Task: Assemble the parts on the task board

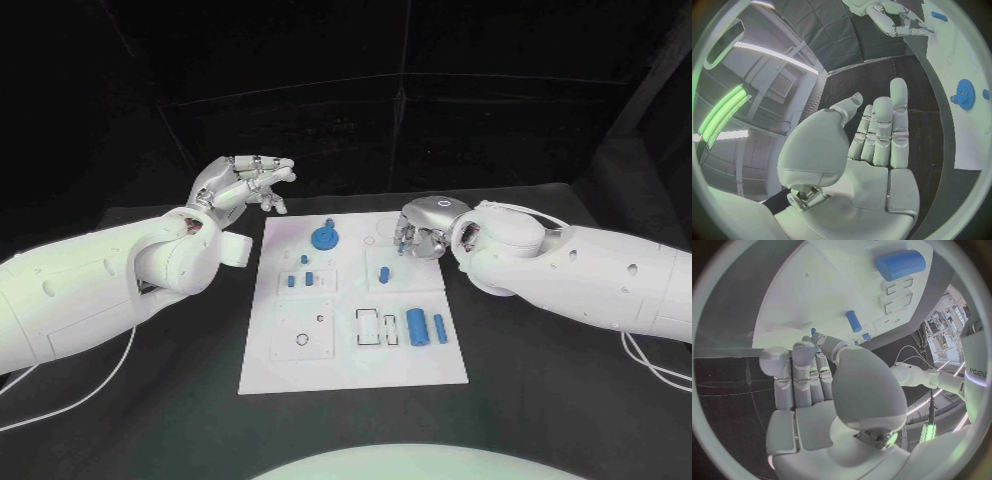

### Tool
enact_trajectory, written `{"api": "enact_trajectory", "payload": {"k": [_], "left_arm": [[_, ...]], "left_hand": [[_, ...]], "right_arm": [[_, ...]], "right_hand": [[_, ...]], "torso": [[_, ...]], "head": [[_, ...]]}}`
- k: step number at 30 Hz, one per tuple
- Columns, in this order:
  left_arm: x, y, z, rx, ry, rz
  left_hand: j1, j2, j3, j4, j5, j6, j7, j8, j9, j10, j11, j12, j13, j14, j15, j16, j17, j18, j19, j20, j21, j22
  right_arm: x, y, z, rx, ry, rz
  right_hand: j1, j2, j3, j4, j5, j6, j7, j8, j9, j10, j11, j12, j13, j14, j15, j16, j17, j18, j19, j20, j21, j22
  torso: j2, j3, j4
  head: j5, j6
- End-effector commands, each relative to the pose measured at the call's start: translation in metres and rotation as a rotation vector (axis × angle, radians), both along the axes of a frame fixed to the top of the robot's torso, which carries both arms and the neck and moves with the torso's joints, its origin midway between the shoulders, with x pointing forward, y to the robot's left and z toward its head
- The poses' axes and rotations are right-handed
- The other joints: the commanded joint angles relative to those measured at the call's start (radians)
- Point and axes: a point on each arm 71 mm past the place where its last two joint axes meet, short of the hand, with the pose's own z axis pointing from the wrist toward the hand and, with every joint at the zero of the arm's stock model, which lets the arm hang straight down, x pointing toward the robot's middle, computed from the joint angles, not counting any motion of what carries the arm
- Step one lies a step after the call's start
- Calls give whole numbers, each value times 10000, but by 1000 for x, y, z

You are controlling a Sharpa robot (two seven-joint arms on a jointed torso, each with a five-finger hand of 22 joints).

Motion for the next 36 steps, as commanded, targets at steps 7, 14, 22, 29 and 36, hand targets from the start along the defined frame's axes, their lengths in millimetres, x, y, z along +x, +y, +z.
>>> {"api": "enact_trajectory", "payload": {"k": [7, 14, 22, 29, 36], "left_arm": [[0, 0, 1, -18, 7, 37], [1, 0, 0, -17, 16, 26], [1, 0, 1, -22, 12, 18], [1, -1, 1, -34, 4, -7], [2, -2, 0, -32, -1, -9]], "left_hand": [[29, 95, -96, -12, 20, -104, -17, -21, 12, -129, 13, 56, 18, -65, 56, 35, -24, 119, -43, 56, -39, -17], [37, 95, -111, -19, 20, -131, -10, -13, 13, -164, 21, 75, 20, -78, 62, 39, -37, 119, -42, 61, -44, -22], [53, 85, -132, -35, 24, -166, -5, -1, 15, -206, 27, 102, 23, -97, 69, 40, -57, 120, -42, 68, -51, -28], [56, 81, -137, -39, 27, -171, -4, 2, 15, -213, 28, 107, 23, -100, 69, 41, -60, 120, -42, 69, -52, -29], [56, 81, -137, -39, 27, -171, -4, 2, 15, -213, 28, 107, 23, -100, 69, 41, -60, 120, -42, 69, -52, -29]], "right_arm": [[-14, -2, 12, 662, -410, 46], [-36, 16, 24, 1387, -421, 742], [-51, 44, 30, 1838, -109, 1591], [-55, 69, 29, 1938, 134, 2176], [-53, 99, 24, 2007, 354, 2755]], "right_hand": [[-121, 29, 94, -19, -16, 78, -7, -25, 9, 105, -4, 11, 17, 3, -42, 113, 56, -55, -23, -39, 94, 38], [-141, -12, 149, -55, 2, 92, -6, -31, 6, 121, -7, 5, 18, 16, -48, 231, 175, -66, -4, -47, 166, 128], [-165, -29, 170, -58, 23, 92, 0, -39, 3, 121, -3, -2, 17, 22, -47, 280, 219, -69, -1, -49, 193, 157], [-184, -28, 180, -52, 19, 92, 4, -43, 1, 119, 1, -7, 17, 23, -44, 299, 232, -72, 1, -49, 208, 175], [-188, -14, 200, -54, 20, 90, 5, -48, 0, 117, 1, -12, 16, 24, -42, 323, 251, -71, -3, -51, 217, 182]], "torso": [[-1, -14, -11], [-9, -15, 16], [-6, -18, 35], [-2, -24, 23], [12, -17, 24]], "head": [[2, -13], [19, -1], [346, 51], [826, -32], [1347, -232]]}}
